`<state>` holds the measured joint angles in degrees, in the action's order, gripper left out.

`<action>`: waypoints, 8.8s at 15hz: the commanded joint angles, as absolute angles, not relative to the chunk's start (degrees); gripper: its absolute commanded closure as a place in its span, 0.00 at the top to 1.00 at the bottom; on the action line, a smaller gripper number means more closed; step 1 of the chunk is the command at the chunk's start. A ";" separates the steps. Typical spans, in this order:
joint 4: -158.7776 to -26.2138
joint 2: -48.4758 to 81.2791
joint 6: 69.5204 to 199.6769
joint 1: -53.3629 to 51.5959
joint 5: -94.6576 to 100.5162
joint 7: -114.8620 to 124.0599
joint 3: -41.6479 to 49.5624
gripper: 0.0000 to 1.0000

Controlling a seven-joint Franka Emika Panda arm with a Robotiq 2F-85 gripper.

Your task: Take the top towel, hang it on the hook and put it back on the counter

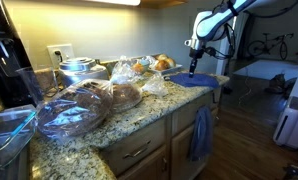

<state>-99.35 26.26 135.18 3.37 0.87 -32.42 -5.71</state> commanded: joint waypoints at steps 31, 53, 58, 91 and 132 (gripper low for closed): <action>-106.95 18.04 135.77 3.70 0.96 -43.27 -5.91 0.07; -105.89 13.91 130.68 3.08 -1.97 -52.63 -6.14 0.07; -105.82 15.17 130.32 3.43 -2.78 -53.19 -6.03 0.49; -101.07 24.09 137.22 5.66 -3.66 -51.59 -5.35 0.04; -105.08 20.19 138.45 3.93 9.42 -27.01 -1.37 0.99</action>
<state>-105.92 20.46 138.38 3.82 10.00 -29.96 -1.72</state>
